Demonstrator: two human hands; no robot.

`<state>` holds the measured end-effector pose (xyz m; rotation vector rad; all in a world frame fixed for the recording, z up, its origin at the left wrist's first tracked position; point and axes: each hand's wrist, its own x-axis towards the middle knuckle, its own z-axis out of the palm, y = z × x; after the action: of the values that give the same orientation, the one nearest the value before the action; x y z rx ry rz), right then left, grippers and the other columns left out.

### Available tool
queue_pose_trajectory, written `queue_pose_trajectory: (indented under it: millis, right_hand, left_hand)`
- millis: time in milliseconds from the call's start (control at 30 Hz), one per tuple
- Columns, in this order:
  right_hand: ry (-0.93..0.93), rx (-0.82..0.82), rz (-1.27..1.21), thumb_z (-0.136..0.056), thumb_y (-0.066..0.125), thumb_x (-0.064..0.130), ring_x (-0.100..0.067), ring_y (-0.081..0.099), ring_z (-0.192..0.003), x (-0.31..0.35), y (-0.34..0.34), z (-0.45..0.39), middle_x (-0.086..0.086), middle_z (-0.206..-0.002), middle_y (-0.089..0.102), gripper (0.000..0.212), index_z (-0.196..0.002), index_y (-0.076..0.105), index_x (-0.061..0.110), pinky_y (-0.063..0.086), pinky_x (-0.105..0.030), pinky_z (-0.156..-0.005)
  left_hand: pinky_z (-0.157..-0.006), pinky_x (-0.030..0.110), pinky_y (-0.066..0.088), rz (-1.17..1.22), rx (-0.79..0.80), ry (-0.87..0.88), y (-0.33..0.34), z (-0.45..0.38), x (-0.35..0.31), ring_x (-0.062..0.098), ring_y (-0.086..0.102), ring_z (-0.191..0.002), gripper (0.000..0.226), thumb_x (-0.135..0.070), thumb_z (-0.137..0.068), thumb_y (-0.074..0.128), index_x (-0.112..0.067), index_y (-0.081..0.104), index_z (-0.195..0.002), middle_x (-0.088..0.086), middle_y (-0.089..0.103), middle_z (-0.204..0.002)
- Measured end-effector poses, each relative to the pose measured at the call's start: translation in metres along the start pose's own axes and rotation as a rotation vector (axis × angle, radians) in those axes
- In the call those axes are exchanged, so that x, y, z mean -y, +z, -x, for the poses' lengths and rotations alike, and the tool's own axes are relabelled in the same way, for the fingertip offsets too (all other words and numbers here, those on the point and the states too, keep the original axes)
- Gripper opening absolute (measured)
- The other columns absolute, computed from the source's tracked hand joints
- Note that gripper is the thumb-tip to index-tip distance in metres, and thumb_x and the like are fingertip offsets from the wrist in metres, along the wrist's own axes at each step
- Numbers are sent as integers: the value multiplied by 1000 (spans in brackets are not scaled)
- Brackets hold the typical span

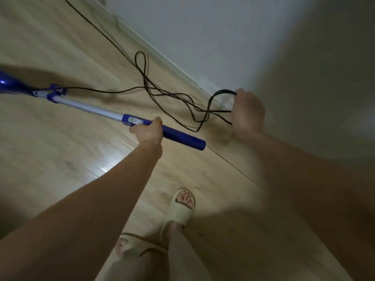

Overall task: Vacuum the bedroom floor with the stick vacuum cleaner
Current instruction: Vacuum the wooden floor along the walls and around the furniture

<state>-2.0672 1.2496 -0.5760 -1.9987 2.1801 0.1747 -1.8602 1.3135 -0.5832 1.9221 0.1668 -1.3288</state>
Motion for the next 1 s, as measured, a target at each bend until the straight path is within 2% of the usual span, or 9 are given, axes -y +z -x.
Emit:
queue_pose_trajectory:
  millis: [167,233,400,533,600,700,767,833,1000]
  right_hand:
    - [117,-276,20,-91,44,-3,-37,53,-99,-40,6,-6,-21,-105,58,32,-119,59,3,38,-40,-81]
    - [46,-250,120,-87,46,-5,-37,54,-95,-53,21,0,-19,-99,57,29,-110,62,3,40,-42,-84]
    - [-66,308,175,-88,50,0,-35,47,-116,-70,53,4,-15,-124,50,30,-118,56,5,35,-37,-95]
    - [-180,524,300,-91,48,-2,-29,54,-115,-71,79,5,-12,-126,57,40,-129,52,8,40,-34,-93]
    - [-134,638,255,-93,46,-1,-24,60,-94,-65,91,5,-8,-101,62,24,-109,61,6,43,-29,-75]
    - [16,696,-50,-95,41,1,-16,45,-60,-43,98,0,-7,-72,50,17,-83,52,5,34,-26,-50]
    - [46,702,-401,-99,40,8,-26,51,-67,-23,93,2,-18,-85,58,21,-90,55,-3,43,-34,-58]
    - [13,825,-645,-101,42,16,-28,62,-92,-4,72,8,-15,-103,65,27,-109,61,-2,50,-37,-81]
    - [-212,1134,-576,-95,54,26,-17,60,-100,28,11,23,1,-111,60,27,-121,57,18,48,-31,-88]
  left_hand:
    - [-98,35,48,-22,-10,-50,46,16,20,21,57,-104,79,-12,-87,66,-9,14,-146,11,49,-124]
    - [-99,36,48,-40,-13,-70,55,17,31,22,57,-105,79,-11,-86,66,-8,14,-146,13,49,-125]
    - [-97,34,49,-68,-13,-71,68,4,53,20,57,-101,79,-11,-86,67,-7,14,-145,14,50,-124]
    - [-94,32,50,-81,-8,-66,75,-10,69,19,57,-98,78,-12,-86,67,-8,16,-144,12,50,-120]
    - [-93,30,50,-94,-8,-59,75,-14,76,19,57,-98,75,-11,-87,66,-7,17,-143,13,50,-119]
    - [-95,31,49,-88,2,-62,72,-16,81,19,57,-98,73,-11,-88,65,-8,17,-143,11,51,-115]
    - [-96,33,50,-81,20,-69,67,-13,80,19,58,-96,71,-12,-89,65,-8,18,-142,9,53,-111]
    - [-96,35,50,-45,38,-77,61,-10,75,19,60,-97,67,-13,-90,63,-8,20,-140,11,56,-110]
    - [-100,42,47,39,81,-83,33,13,50,16,62,-85,50,-15,-93,58,-3,33,-135,6,61,-89]
